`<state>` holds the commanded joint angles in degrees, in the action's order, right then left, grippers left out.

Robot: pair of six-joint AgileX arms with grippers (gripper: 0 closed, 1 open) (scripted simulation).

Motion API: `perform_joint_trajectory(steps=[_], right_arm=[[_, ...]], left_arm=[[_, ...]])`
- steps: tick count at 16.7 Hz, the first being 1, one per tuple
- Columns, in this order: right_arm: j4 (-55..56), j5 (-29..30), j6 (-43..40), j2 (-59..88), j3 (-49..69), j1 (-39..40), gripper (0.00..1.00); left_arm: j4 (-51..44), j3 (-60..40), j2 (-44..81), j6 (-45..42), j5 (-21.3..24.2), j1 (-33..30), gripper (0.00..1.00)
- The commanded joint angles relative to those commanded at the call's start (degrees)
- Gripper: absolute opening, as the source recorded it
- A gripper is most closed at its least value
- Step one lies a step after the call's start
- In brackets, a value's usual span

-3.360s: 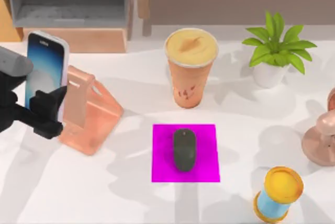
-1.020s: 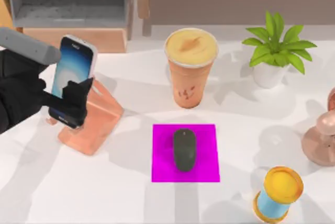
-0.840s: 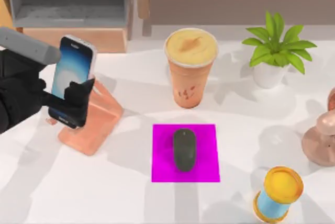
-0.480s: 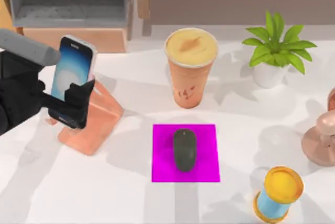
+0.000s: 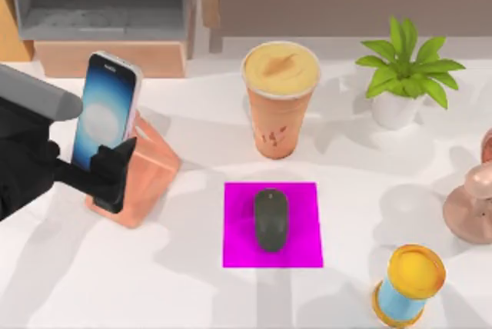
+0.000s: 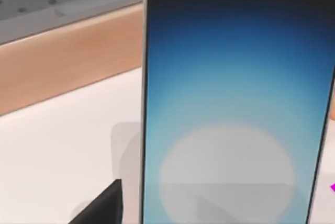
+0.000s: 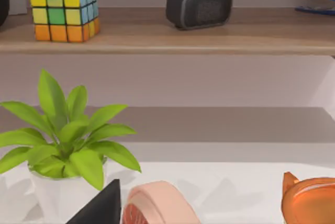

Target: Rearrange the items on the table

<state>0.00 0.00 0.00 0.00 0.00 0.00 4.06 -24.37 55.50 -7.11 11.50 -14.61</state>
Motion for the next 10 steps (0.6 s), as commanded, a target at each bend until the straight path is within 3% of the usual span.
perform_joint_trajectory(steps=[4,10], right_arm=[[0.0,0.0,0.0,0.0,0.0,0.0,1.00],[0.0,0.0,0.0,0.0,0.0,0.0,1.00]], left_arm=[[0.1,0.5,-1.6,0.2,-0.3,0.7,1.00],[-1.1,7.5,-17.3,2.3,-3.4,4.7,1.00]])
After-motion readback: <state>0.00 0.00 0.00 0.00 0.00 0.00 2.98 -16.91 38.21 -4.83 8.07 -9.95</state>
